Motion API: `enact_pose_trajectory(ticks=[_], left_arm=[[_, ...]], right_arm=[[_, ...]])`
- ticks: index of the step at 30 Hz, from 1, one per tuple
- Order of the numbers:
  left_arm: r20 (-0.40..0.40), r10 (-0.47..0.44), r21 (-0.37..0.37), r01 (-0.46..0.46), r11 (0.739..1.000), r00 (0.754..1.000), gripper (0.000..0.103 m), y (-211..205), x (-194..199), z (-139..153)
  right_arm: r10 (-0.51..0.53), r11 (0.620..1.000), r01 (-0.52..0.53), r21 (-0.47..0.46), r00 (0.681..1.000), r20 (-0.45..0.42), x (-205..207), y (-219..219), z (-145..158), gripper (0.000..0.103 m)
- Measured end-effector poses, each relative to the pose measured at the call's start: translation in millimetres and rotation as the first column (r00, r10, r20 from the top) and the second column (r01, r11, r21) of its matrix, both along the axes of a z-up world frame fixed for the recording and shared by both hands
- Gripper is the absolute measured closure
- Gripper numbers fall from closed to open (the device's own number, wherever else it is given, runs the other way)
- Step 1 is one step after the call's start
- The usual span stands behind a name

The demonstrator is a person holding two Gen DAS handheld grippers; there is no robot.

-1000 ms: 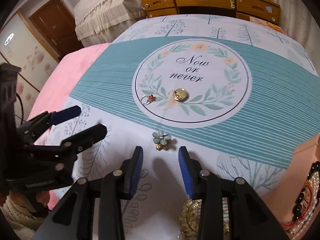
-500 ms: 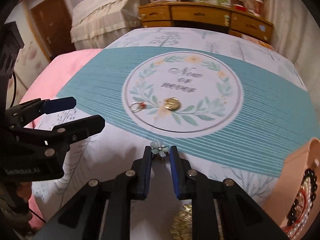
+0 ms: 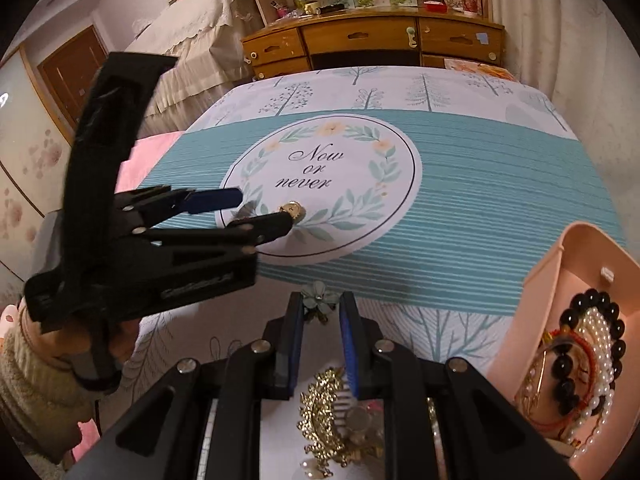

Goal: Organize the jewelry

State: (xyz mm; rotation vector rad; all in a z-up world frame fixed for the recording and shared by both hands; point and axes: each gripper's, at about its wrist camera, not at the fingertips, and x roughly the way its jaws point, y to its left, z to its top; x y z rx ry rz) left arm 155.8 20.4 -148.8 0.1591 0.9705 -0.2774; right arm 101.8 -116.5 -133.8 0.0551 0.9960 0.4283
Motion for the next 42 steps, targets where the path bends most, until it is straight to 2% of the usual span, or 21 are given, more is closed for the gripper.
enact_pose_trajectory(ticks=[3,9,10,11,15,23,29,37,42], left_arm=[[0.003,-0.021,0.025,0.021,0.999,1.000,0.048,-8.7,2.4,-1.6],[-0.016,-0.056,0.021,0.056,0.998,0.998,0.074,-17.7,6.8,-1.5],[-0.021,-0.065,0.018,0.066,0.998,0.998,0.083,-19.5,7.0,-1.3],[-0.025,-0.071,0.014,0.072,0.997,0.997,0.086,-20.9,7.2,-1.6],[-0.018,-0.061,0.039,0.062,0.997,0.998,0.086,-25.3,6.9,-2.1],[-0.030,0.024,-0.017,-0.024,1.000,0.999,0.086,-20.4,-2.9,1.8],[0.033,0.045,-0.079,-0.042,0.996,0.998,0.086,-22.8,-35.7,34.0],[0.149,0.001,-0.151,0.022,0.988,0.989,0.086,-52.4,-73.4,89.7],[0.171,-0.057,-0.166,0.085,0.982,0.984,0.086,-84.9,-87.3,100.7]], right_arm=[[-0.003,1.000,0.003,0.009,1.000,-0.002,-0.1,-2.0,-0.7,0.085],[-0.014,0.999,0.014,0.029,1.000,0.001,0.5,-7.4,1.0,0.085],[-0.015,0.999,0.015,0.031,1.000,0.002,-0.1,-8.3,1.1,0.085],[-0.015,0.999,0.015,0.034,1.000,0.003,-0.4,-9.4,1.3,0.085],[-0.017,0.998,0.016,0.055,1.000,0.011,-4.1,-14.8,3.6,0.085],[-0.005,0.997,0.000,0.080,0.999,0.052,-15.1,-24.3,18.2,0.085],[-0.025,0.996,0.014,0.087,0.991,0.132,-33.5,-42.2,41.2,0.085],[-0.140,0.987,0.121,0.104,0.970,0.198,-59.0,-91.7,68.6,0.085],[-0.199,0.980,0.189,0.070,0.960,0.196,-67.2,-114.7,66.9,0.085]])
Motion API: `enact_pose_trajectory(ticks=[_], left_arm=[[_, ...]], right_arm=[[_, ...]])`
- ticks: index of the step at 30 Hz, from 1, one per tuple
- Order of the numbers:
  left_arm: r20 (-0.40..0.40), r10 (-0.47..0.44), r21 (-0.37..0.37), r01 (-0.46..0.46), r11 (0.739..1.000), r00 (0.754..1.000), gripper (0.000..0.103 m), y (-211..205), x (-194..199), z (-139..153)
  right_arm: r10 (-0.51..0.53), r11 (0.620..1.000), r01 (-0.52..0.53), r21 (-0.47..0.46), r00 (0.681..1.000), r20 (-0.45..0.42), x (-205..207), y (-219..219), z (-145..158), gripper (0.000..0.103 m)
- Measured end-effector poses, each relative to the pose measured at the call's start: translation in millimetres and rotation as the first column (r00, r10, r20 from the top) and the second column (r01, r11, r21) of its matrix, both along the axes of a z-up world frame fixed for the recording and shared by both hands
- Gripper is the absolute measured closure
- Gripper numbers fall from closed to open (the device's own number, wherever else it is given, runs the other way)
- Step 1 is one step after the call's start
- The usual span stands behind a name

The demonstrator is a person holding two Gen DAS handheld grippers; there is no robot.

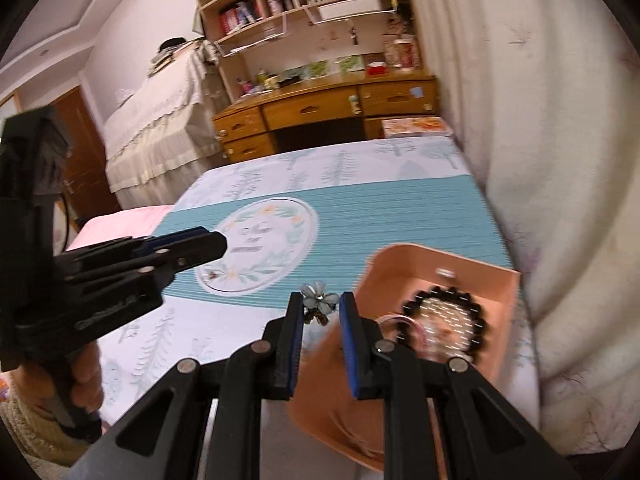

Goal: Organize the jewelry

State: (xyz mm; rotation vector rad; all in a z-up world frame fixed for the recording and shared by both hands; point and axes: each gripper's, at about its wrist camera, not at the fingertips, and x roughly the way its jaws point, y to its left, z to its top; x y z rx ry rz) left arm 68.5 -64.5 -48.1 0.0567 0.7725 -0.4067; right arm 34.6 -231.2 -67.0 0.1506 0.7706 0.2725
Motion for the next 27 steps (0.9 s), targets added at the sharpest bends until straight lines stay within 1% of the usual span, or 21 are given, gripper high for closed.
enact_pose_trajectory(ticks=[3,7,12,13,14,15,16,17,19,21,22,27], left_arm=[[-0.006,-0.039,0.004,0.039,0.999,0.999,0.086,-21.4,-5.8,-3.8],[-0.033,-0.074,0.027,0.075,0.997,0.997,0.086,-44.8,-10.6,-17.4],[-0.075,-0.102,0.040,0.105,0.994,0.992,0.085,-61.0,-11.7,-33.7],[-0.080,-0.103,0.044,0.107,0.993,0.991,0.084,-63.1,-12.7,-36.2],[-0.082,-0.102,0.049,0.106,0.993,0.991,0.081,-64.8,-14.0,-38.6],[-0.083,-0.099,0.055,0.104,0.993,0.992,0.071,-65.3,-15.5,-40.7],[-0.078,-0.088,0.065,0.093,0.994,0.993,0.064,-65.7,-16.8,-41.4],[-0.069,-0.076,0.074,0.081,0.994,0.995,0.060,-65.0,-17.2,-41.6],[-0.056,-0.049,0.083,0.054,0.995,0.997,0.043,-61.2,-19.5,-41.0],[-0.051,-0.037,0.074,0.040,0.996,0.998,0.034,-56.7,-20.9,-39.5],[-0.047,-0.032,0.074,0.035,0.997,0.998,0.032,-55.3,-22.5,-39.0],[-0.038,-0.019,0.089,0.022,0.996,0.999,0.030,-51.1,-27.4,-37.8]], right_arm=[[-0.023,1.000,0.023,-0.009,0.999,-0.032,-1.0,-7.9,-10.1,0.085],[-0.041,0.999,0.040,-0.014,0.996,-0.073,-0.7,-16.6,-22.6,0.084],[-0.051,0.999,0.052,0.008,0.992,-0.115,-0.7,-26.2,-32.5,0.084],[-0.054,0.998,0.055,0.010,0.991,-0.119,-1.0,-27.5,-33.7,0.084],[-0.056,0.998,0.058,0.012,0.991,-0.123,-1.3,-28.7,-34.9,0.082],[-0.058,0.998,0.060,0.014,0.991,-0.124,-2.0,-29.5,-35.7,0.080],[-0.068,0.998,0.070,0.012,0.990,-0.124,-2.8,-31.2,-36.3,0.080],[-0.071,0.997,0.073,0.014,0.990,-0.124,-3.7,-32.4,-36.4,0.080],[-0.078,0.996,0.082,0.026,0.989,-0.125,-5.4,-35.9,-37.2,0.080],[-0.080,0.996,0.085,0.039,0.989,-0.126,-6.6,-37.5,-38.0,0.080],[-0.079,0.996,0.085,0.040,0.989,-0.126,-7.4,-37.9,-38.2,0.080],[-0.075,0.996,0.081,0.046,0.989,-0.125,-7.9,-36.7,-37.6,0.079]])
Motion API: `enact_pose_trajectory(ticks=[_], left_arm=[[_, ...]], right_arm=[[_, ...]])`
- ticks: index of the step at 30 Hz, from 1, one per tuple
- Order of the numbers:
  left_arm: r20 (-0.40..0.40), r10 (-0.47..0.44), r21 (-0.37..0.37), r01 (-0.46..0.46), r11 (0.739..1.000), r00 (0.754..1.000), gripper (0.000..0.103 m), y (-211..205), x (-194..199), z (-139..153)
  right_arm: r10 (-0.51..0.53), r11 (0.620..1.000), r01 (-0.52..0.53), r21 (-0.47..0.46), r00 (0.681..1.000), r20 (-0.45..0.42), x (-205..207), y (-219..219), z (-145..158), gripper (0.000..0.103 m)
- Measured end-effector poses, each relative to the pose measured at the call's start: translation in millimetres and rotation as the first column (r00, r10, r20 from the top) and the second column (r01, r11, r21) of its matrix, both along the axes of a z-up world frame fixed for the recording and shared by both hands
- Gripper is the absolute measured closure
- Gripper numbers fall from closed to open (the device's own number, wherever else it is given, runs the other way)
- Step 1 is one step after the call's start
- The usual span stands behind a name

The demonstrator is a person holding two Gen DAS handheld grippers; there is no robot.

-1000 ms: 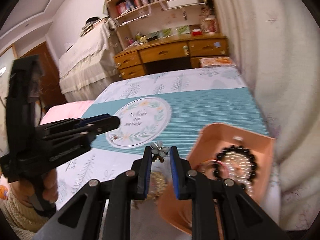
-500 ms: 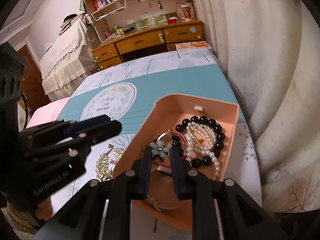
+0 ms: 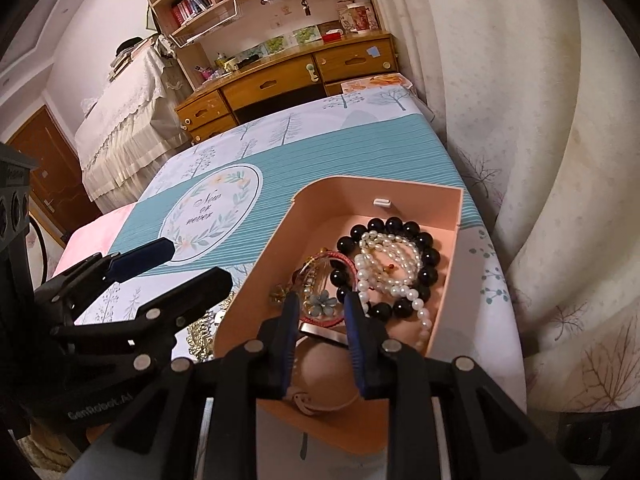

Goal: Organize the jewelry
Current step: 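Move the right gripper to the gold leaf hair comb on the cloth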

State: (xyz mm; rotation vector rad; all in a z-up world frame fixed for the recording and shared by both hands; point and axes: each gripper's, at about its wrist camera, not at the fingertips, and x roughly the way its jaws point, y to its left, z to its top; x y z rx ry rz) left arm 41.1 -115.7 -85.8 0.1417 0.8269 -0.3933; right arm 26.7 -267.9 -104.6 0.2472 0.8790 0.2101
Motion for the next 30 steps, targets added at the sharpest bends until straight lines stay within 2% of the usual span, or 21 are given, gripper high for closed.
enact_pose_trajectory(ticks=[11,15,24,30], left_arm=[[0.011,0.010,0.013,-0.010,1.000,1.000,0.027,14.8,-11.0,0.1],[0.005,-0.009,0.000,0.009,1.000,1.000,0.018,29.1,-19.6,-5.1],[-0.034,-0.031,0.011,0.031,0.999,0.999,0.018,58.1,-36.3,-28.3],[-0.065,0.007,0.017,-0.006,1.000,0.998,0.018,67.2,-30.4,-38.0]], right_arm=[[0.039,0.999,-0.039,0.000,0.999,0.019,-5.2,11.6,4.4,0.079],[0.063,0.998,-0.063,0.001,0.997,0.034,-10.2,19.6,6.8,0.080],[0.132,0.991,-0.133,0.003,0.990,0.054,-13.7,34.7,5.8,0.080],[0.163,0.987,-0.163,-0.010,0.985,0.057,-15.3,44.4,5.1,0.080]])
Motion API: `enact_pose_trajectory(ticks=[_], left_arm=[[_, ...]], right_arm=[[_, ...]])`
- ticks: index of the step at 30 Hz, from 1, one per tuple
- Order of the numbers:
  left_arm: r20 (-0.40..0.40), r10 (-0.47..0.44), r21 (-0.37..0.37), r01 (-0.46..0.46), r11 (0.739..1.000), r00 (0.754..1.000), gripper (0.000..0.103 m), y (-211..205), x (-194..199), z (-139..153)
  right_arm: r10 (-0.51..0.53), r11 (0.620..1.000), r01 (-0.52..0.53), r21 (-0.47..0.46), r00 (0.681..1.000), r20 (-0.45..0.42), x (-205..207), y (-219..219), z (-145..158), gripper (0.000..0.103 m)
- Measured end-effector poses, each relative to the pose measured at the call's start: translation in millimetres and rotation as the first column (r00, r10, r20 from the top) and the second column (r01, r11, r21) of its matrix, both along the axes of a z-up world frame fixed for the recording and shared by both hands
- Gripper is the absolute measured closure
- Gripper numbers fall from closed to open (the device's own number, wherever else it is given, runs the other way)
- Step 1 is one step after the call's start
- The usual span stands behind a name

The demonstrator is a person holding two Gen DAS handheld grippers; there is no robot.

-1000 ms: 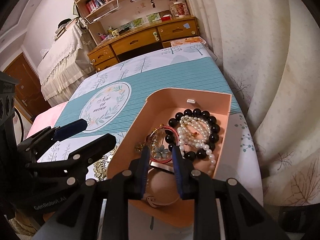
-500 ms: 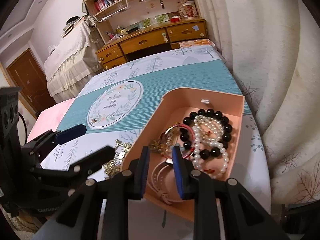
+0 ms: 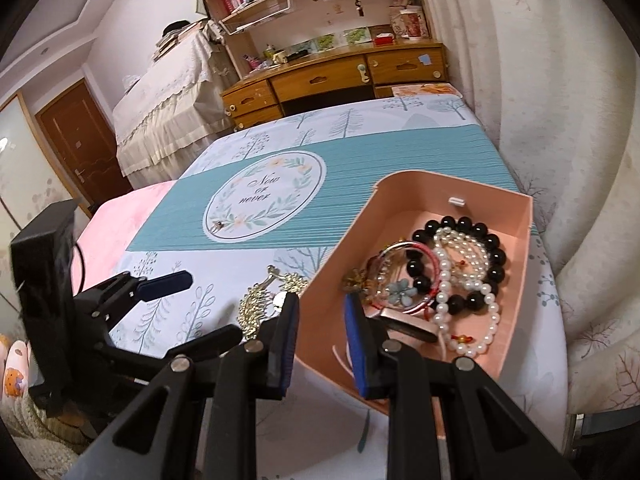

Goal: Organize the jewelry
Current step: 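Move the right gripper to the gold leaf hair comb on the cloth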

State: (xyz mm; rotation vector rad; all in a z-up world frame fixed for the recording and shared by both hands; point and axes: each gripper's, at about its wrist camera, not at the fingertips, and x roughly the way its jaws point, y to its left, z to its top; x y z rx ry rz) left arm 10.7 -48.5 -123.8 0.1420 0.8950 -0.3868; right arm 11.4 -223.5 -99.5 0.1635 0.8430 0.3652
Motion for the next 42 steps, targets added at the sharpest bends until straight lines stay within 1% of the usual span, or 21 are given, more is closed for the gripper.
enact_pose_trajectory(ticks=[2,4,5,8,11,14,20,23,25,27,33,35,38,42], left_arm=[[-0.010,0.020,0.006,-0.020,1.000,1.000,0.019,1.9,3.7,-2.7],[-0.025,0.031,0.004,-0.030,1.000,0.999,0.024,3.4,7.6,-5.8],[-0.033,0.029,0.001,-0.029,1.000,0.999,0.025,3.4,8.8,-7.0],[-0.053,0.019,0.004,-0.019,1.000,0.998,0.025,1.2,11.5,-12.6],[-0.074,0.040,0.026,-0.039,0.999,0.996,0.026,-2.0,18.0,-19.9],[-0.087,0.061,0.013,-0.060,0.998,0.994,0.027,-2.7,25.7,-22.5],[-0.085,0.095,0.041,-0.092,0.995,0.992,0.027,-2.8,34.1,-26.7],[-0.060,0.111,0.083,-0.106,0.991,0.992,0.027,-2.5,34.8,-25.6],[-0.036,0.132,0.135,-0.126,0.983,0.991,0.027,-1.1,34.2,-25.2],[-0.030,0.146,0.140,-0.140,0.980,0.989,0.027,4.4,34.9,-25.2],[-0.033,0.202,0.140,-0.196,0.971,0.979,0.027,26.5,37.2,-23.7],[-0.029,0.223,0.134,-0.217,0.967,0.974,0.027,35.0,38.9,-22.6],[-0.031,0.245,0.106,-0.241,0.965,0.969,0.027,48.5,41.3,-18.8],[-0.004,0.262,0.076,-0.261,0.962,0.965,0.027,62.0,38.6,-7.1]], right_arm=[[0.013,1.000,-0.013,-0.008,1.000,0.011,-1.9,3.9,1.6,0.080],[0.019,1.000,-0.019,-0.012,1.000,0.021,-3.0,5.7,3.5,0.080],[0.018,1.000,-0.018,-0.013,1.000,0.025,-3.4,6.1,4.3,0.080],[0.014,1.000,-0.014,-0.006,1.000,0.028,-3.2,6.4,4.6,0.080],[0.013,1.000,-0.012,-0.005,1.000,0.025,-3.4,5.7,3.1,0.080],[0.014,1.000,-0.014,-0.009,1.000,0.027,-3.4,6.5,3.4,0.080],[0.013,1.000,-0.012,-0.019,0.999,0.036,-4.3,8.5,3.4,0.080],[0.013,1.000,-0.012,-0.022,0.999,0.036,-4.6,8.7,3.8,0.080],[0.015,1.000,-0.014,-0.022,0.999,0.037,-4.4,8.9,4.0,0.080],[0.020,0.999,-0.019,-0.028,0.999,0.042,-4.1,10.3,4.9,0.080],[0.055,0.998,-0.053,-0.046,0.997,0.052,-1.5,19.5,8.8,0.080],[0.083,0.995,-0.080,-0.052,0.995,0.054,0.5,25.5,9.4,0.080],[0.134,0.989,-0.130,-0.072,0.989,0.062,3.3,39.2,11.7,0.080],[0.209,0.973,-0.199,-0.114,0.974,0.085,7.7,62.6,14.2,0.080]])
